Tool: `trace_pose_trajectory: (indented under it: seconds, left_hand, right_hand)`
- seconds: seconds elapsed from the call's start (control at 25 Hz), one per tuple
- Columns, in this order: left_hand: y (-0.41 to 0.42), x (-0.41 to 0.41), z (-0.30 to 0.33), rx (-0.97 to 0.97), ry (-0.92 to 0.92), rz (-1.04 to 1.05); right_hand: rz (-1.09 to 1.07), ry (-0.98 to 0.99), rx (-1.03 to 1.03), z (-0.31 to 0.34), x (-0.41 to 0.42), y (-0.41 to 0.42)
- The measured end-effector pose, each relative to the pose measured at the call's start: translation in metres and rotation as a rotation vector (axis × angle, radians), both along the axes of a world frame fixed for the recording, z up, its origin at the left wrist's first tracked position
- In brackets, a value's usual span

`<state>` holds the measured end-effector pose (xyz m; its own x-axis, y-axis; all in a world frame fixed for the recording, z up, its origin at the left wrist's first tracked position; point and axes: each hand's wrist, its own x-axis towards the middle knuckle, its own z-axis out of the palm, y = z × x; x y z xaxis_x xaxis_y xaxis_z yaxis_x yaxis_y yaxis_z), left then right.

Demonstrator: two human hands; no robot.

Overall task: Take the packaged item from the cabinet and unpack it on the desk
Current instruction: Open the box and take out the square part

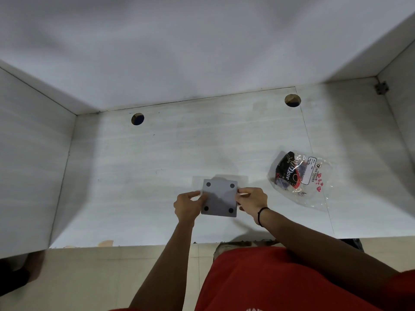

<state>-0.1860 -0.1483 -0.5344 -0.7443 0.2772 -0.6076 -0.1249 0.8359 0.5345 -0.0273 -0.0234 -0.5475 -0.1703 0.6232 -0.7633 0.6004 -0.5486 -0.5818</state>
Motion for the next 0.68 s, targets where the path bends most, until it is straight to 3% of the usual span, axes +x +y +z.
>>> trace_pose_trajectory:
  seconds: [0.12,0.24,0.4,0.52,0.68]
  left_hand:
    - [0.003,-0.006,0.007,0.021,-0.08,-0.218]
    - [0.012,-0.001,0.022,0.048,-0.193,-0.185]
    - [0.048,0.004,0.039,0.117,-0.236,-0.059]
    - [0.081,0.007,0.044,0.242,-0.244,-0.093]
    - [0.101,0.019,0.033,0.263,-0.195,-0.182]
  right_hand:
    - [0.131,0.059,-0.139,0.002,0.001,0.01]
    - [0.084,0.14,-0.25,0.013,0.002,0.024]
    - [0.021,0.125,0.025,0.031,0.005,0.053]
    - [0.115,0.153,0.23,0.046,0.014,0.082]
    - [0.216,0.149,0.272,0.044,0.023,0.092]
